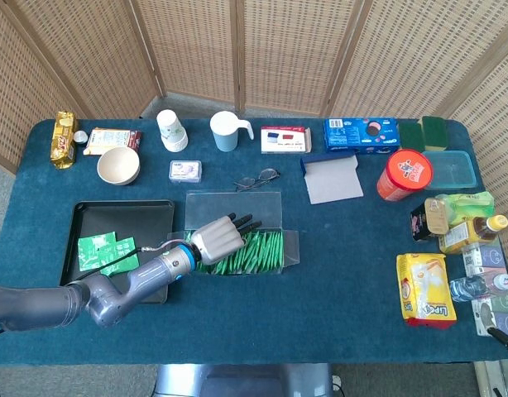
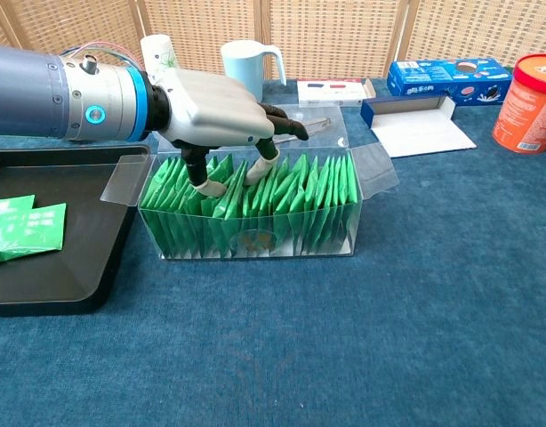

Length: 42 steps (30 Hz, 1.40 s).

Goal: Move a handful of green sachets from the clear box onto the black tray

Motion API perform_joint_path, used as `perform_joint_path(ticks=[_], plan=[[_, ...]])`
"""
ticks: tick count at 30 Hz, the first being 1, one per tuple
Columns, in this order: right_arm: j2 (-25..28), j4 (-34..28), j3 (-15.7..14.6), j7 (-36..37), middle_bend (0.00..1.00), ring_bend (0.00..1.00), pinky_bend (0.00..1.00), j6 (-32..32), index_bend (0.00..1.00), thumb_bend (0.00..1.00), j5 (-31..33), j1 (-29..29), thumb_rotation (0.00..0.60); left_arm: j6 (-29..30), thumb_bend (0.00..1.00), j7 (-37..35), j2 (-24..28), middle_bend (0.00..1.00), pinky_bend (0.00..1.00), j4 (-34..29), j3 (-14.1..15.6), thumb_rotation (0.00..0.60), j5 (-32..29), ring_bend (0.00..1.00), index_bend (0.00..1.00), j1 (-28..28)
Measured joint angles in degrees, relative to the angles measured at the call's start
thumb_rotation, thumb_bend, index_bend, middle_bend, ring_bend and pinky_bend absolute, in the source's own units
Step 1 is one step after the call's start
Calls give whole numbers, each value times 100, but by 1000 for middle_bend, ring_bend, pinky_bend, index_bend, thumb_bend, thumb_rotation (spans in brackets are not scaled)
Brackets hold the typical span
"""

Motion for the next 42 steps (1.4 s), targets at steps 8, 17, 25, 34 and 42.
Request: perform_joint_path(ticks=[8, 17, 25, 34, 42], plan=[[-7, 17, 12, 39, 206, 168, 248, 14, 123, 390, -3, -9, 509, 40, 321, 67, -38, 31, 234, 13, 35, 600, -76, 32, 502, -12], [-8, 22, 25, 56, 206, 168, 249, 27, 123, 390, -8, -10, 509, 61, 357, 52, -58, 79, 234, 53, 42, 600, -103, 59, 581, -11], [-14, 19, 33, 50, 206, 168, 249, 45, 123, 390, -22, -10, 508, 82, 371, -2, -32, 107, 234, 51, 24, 600, -101, 83, 629, -12], [-14, 18, 44, 65, 206, 168, 249, 51, 122, 390, -29, -6, 508, 149, 372, -84, 80, 129, 234, -62, 0, 600, -68, 100, 652, 20], [-14, 12, 52, 87, 206, 168, 249, 63, 121, 390, -56, 4, 508, 268, 372, -218, 383, 129, 234, -348, -47, 600, 12, 101, 643, 97]])
